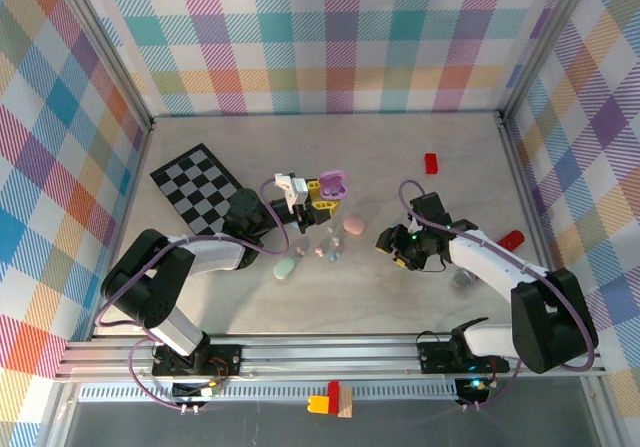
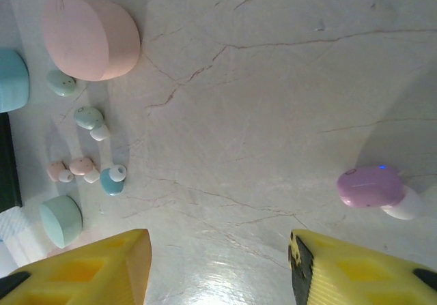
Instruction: Insert wireless bluetooth earbuds into charging case
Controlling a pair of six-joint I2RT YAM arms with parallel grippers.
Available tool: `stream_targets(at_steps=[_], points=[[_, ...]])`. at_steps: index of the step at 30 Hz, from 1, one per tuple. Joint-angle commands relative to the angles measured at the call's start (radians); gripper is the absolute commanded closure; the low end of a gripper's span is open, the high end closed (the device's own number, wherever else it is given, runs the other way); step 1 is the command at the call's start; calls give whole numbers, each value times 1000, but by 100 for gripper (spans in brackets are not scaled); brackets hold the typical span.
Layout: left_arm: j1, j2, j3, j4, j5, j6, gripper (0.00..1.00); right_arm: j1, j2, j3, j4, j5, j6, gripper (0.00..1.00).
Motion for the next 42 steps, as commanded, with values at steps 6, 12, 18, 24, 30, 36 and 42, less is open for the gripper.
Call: stream_targets(at_steps=[6,12,18,24,30,36,42], points=[[16,-30,-16,60,27,-5,63,-13,32,124,-179,161,-212,42],[18,-32,-16,63,28,-7,63,-63,166,150,-141,140,-247,39],[21,-39,-22,62,27,-8,63,-75,224,121,-91,85,-254,35],[26,-28,-22,68,36,-9,63,-69,193,40,-36,-17,-206,32],[29,-27,-17,71,41,-14,63,-47,134,-14,-38,-48,-168,32],[30,-29,-16,69,42,-16,63,-24,66,-16,-62,-53,-133,33],[30,-28,-13,69,44,-17,63,-55,32,20,-134,32,-199,37]])
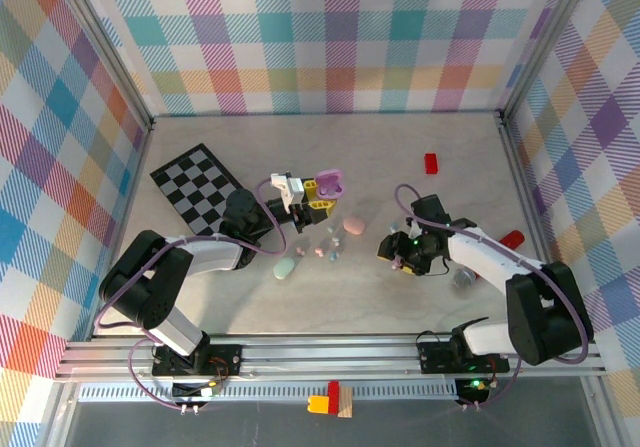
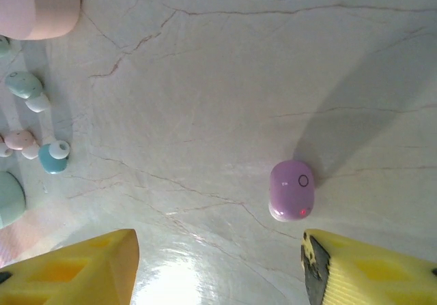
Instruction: Insert wireless bluetooth earbuds into charging case
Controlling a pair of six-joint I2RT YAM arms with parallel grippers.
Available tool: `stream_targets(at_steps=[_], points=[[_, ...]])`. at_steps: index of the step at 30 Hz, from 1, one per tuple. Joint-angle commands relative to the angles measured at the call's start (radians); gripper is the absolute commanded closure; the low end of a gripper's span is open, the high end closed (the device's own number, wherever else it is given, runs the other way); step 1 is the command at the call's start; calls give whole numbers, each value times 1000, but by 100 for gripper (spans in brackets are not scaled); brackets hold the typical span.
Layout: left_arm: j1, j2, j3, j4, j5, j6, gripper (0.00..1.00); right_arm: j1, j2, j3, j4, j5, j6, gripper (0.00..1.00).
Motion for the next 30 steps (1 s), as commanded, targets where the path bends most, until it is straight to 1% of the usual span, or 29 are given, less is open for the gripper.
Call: stream_targets(at_steps=[1,3,5,7,12,17,22,27,30], points=[[10,-18,1,50,28,-10,63,-41,0,32,-61,32,-56,37],[10,-13,4,49,31,-10,63,-64,25,48,-46,4,-84,38],[12,-7,9,51,32,-11,63,-66,63,72,-45,-11,-109,39],[12,-6,12,50,36,-11,63,-65,96,86,-38,-24,-119,42],[13,-7,14,49,35,-11,63,-67,131,72,-24,-24,-120,44],[12,-6,11,49,38,-11,63,-68,112,35,-13,-19,-97,41],[12,-7,18,52,42,-18,63,-67,87,16,-13,4,-86,39],[12,-13,17,51,42,-18,63,-67,100,1,23,-48,-76,41],[12,-16,14,51,42,-19,63,-68,104,-4,39,-57,-70,42]])
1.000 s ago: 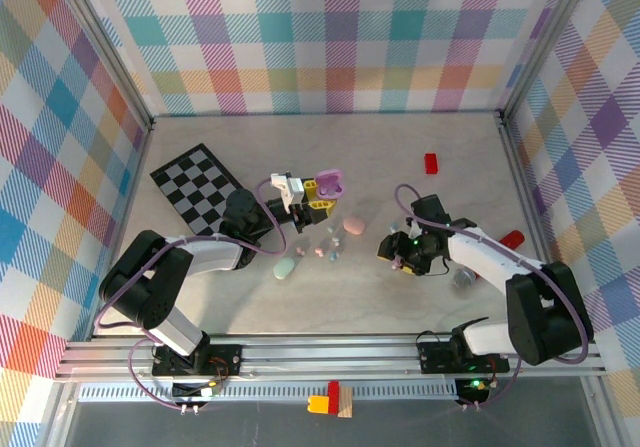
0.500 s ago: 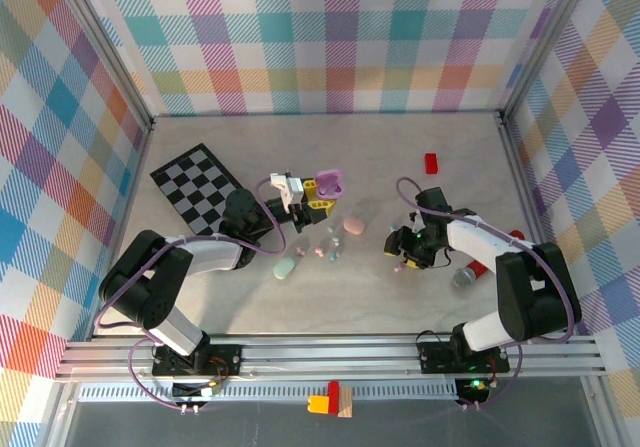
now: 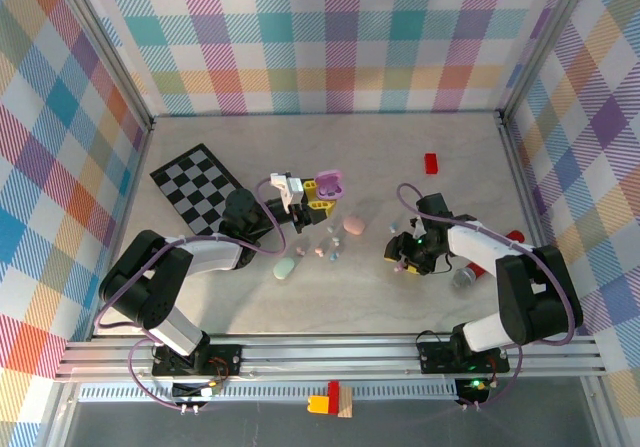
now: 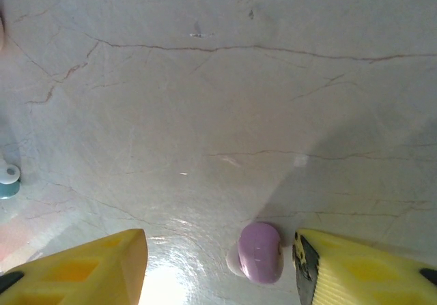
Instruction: Insert wireless bluetooth earbuds into charging case
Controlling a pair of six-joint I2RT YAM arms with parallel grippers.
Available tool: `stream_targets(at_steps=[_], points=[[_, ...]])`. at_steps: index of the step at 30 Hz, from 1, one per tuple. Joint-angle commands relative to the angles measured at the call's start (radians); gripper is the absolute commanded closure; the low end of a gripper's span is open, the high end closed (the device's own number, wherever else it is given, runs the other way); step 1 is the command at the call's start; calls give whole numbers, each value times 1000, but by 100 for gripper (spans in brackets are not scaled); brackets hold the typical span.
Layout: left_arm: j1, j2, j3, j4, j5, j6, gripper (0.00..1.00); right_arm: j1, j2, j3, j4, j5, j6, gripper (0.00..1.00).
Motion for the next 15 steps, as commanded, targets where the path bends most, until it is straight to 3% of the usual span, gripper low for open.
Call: stream_targets(at_steps=[1,15], points=[[7,-17,13,51,25,-10,63,0,-1,-14,33,-41,17,43],[7,-19,4,51,24,-7,63,0,1,-27,56,-59,28,58]])
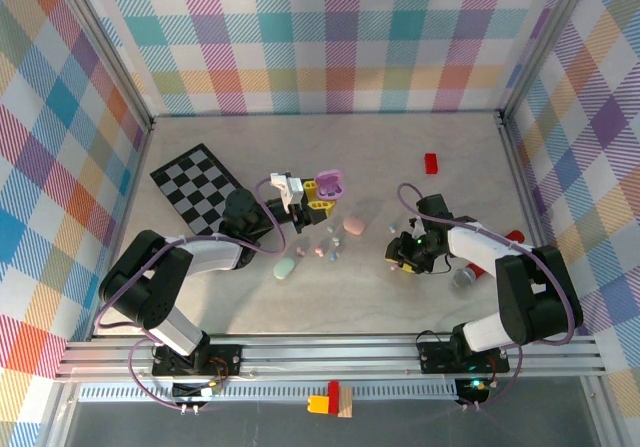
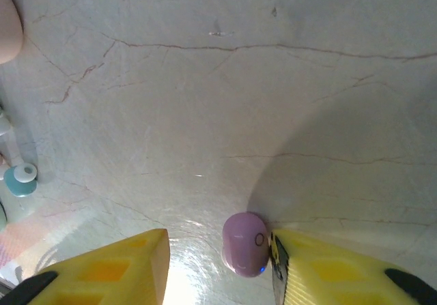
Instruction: Insert wireless bluetooth earbuds into charging case
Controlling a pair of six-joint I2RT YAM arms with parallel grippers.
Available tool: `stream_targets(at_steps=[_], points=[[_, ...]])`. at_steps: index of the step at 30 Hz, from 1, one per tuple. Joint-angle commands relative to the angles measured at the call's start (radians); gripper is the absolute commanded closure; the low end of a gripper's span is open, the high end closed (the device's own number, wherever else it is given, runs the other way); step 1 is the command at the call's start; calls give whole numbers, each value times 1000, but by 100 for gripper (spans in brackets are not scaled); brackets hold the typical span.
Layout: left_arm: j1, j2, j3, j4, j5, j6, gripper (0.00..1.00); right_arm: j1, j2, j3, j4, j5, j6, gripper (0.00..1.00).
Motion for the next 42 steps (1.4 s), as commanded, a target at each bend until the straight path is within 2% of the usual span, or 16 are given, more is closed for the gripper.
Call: stream_targets(at_steps=[1,14,26,37,42], points=[[7,-19,4,51,21,0,63,1,4,-12,21,-28,8,59],[7,-18,1,52,18,3,63,1,45,-15,50,-36,15,66],[8,-19,-4,52,17,5,63,2,80,-19,67,-24,19,77],[7,-6,4,52,15,6,63,5,-23,-12,19,23,9,82],[7,11,7,49,12,17,63,40,-97,28,-27,65,0,82]])
